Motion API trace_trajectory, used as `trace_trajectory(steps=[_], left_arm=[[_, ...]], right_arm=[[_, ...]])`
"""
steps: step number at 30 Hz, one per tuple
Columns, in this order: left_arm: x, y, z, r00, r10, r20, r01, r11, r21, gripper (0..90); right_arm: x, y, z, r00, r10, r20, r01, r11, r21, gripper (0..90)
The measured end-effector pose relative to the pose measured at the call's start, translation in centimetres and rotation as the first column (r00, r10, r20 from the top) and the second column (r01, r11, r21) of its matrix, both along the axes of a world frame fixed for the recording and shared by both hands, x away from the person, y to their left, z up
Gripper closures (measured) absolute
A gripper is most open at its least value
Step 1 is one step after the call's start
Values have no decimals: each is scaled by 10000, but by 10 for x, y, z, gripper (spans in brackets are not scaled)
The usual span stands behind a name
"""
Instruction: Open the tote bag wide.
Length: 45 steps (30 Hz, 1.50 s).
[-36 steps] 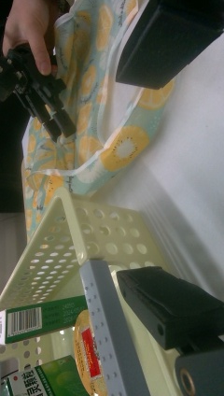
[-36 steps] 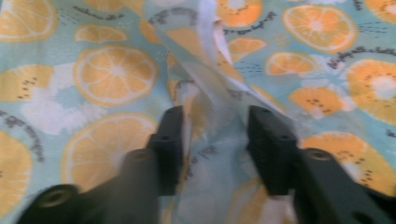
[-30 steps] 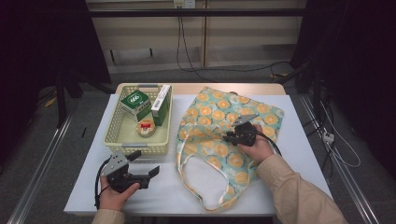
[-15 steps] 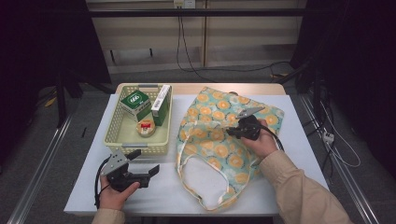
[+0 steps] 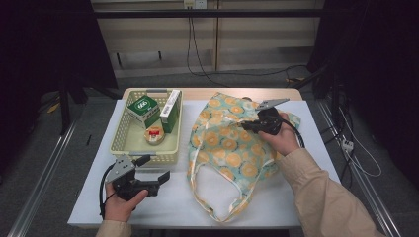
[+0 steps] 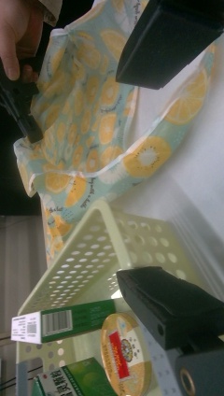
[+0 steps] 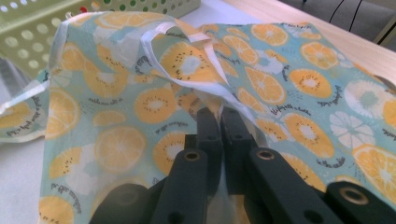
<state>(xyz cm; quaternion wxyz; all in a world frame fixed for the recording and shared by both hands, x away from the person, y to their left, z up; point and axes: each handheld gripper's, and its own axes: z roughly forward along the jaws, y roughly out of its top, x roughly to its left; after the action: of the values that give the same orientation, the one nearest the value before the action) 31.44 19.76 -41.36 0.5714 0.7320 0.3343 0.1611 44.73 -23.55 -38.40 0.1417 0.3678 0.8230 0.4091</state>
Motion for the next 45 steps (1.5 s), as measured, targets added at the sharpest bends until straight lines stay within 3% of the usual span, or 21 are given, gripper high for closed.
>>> trace_trajectory(steps=[18, 35, 45], left_arm=[[15, -6, 15, 10000, -59, -66, 60, 9999, 102, 55], [31, -5, 26, 9994, -170, -298, 178, 9995, 267, 55], [43, -5, 35, 9986, -281, -438, 295, 9990, 336, 52]], right_arm=[[2, -6, 23, 9994, -149, 304, 143, 9997, 204, 884], [8, -11, 28, 9998, -99, -163, 112, 9966, 813, 884], [8, -11, 28, 9995, 1, -321, 25, 9966, 825, 884]])
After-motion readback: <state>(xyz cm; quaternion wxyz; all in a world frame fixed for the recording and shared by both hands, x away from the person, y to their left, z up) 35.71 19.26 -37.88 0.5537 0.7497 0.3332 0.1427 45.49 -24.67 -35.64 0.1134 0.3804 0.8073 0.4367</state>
